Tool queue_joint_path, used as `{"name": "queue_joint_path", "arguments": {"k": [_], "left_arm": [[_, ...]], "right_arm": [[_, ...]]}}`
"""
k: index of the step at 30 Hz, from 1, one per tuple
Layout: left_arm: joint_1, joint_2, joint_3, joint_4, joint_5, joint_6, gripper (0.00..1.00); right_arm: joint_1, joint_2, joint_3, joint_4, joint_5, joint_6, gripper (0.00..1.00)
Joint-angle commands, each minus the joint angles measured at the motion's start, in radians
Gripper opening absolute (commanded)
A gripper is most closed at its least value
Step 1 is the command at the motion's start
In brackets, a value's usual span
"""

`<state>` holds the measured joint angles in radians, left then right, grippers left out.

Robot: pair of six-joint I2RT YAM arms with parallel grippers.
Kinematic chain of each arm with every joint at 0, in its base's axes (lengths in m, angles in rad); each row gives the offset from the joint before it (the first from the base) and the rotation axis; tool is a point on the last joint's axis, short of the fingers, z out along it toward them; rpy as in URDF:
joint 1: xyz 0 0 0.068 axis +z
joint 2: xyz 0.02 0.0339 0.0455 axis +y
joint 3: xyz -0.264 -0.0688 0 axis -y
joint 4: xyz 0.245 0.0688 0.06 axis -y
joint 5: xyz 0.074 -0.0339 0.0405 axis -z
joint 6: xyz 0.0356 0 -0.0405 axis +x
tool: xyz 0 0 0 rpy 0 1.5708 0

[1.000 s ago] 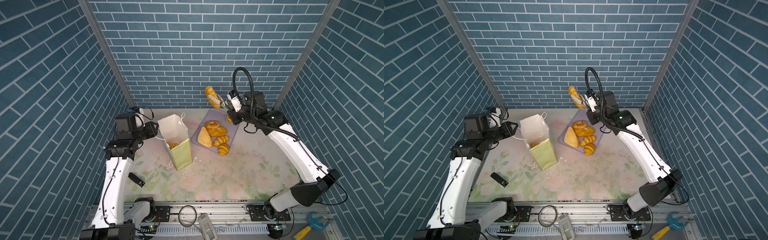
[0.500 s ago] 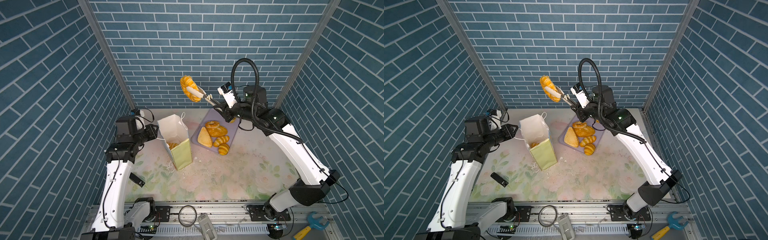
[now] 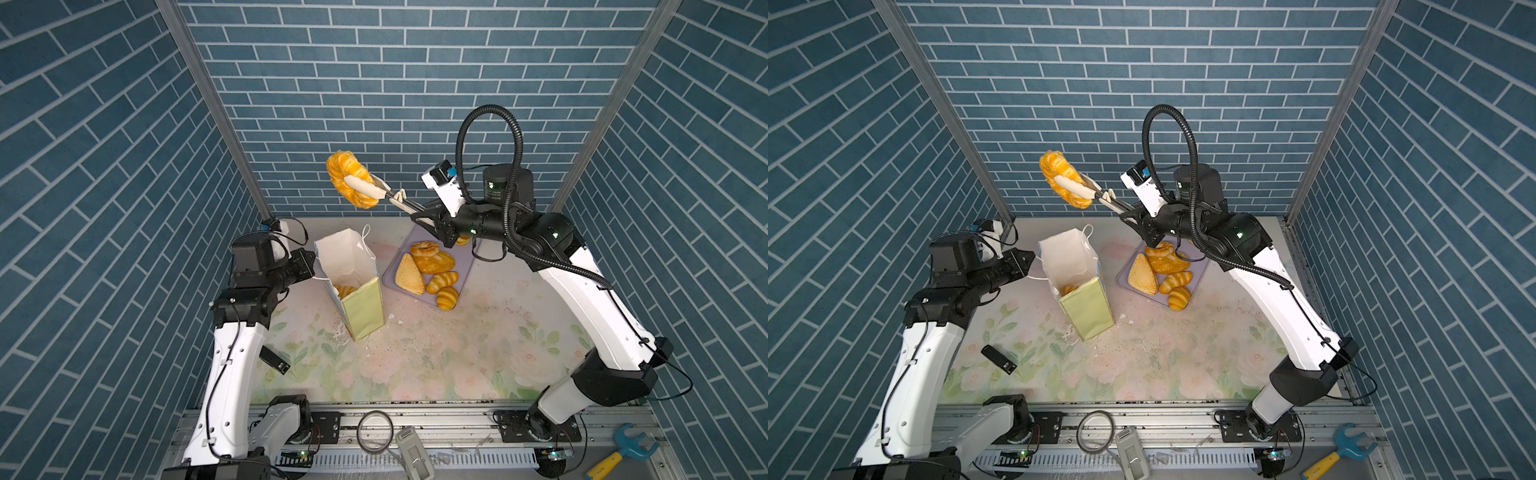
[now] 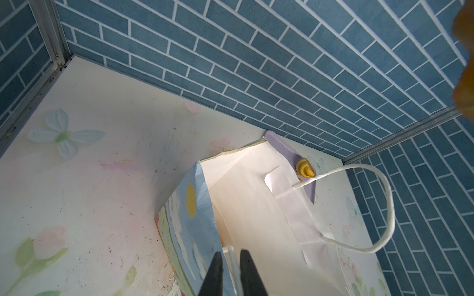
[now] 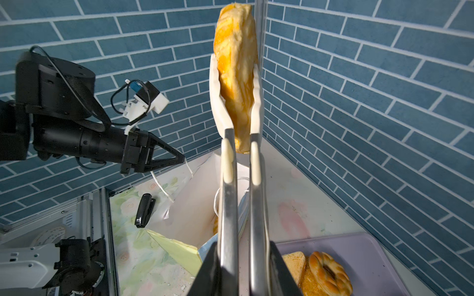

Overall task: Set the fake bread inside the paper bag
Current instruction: 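Lift the ring donut with the tongs and carry it over the paper bag, then open the tongs to drop the ring donut into the paper bag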

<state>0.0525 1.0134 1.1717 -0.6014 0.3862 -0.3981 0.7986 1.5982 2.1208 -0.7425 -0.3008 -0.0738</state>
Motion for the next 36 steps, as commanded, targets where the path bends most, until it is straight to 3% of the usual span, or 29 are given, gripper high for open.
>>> {"name": "queue_joint_path", "arguments": {"k": [1, 24, 29, 36], "left_arm": [[0.001, -0.014, -0.021, 0.03, 0.004, -0.014, 0.12], [0.0, -0.04, -0.051, 0.04, 0.001, -0.033, 0.05], [0.0, -0.044, -0.044, 0.027, 0.003, -0.027, 0.05], [0.0, -0.045, -0.027, 0.008, -0.002, -0.01, 0.05]], "right_arm": [[0.024, 0.008, 0.045, 0.012, -0.06, 0.023, 0.18], [0.08, -0.067, -0.274, 0.056, -0.103, 0.154, 0.19], [0.082, -0.063, -0.3, 0.023, -0.089, 0.152, 0.28], [0.089, -0.053, -0.256, -0.029, -0.035, 0.116, 0.5]]}}
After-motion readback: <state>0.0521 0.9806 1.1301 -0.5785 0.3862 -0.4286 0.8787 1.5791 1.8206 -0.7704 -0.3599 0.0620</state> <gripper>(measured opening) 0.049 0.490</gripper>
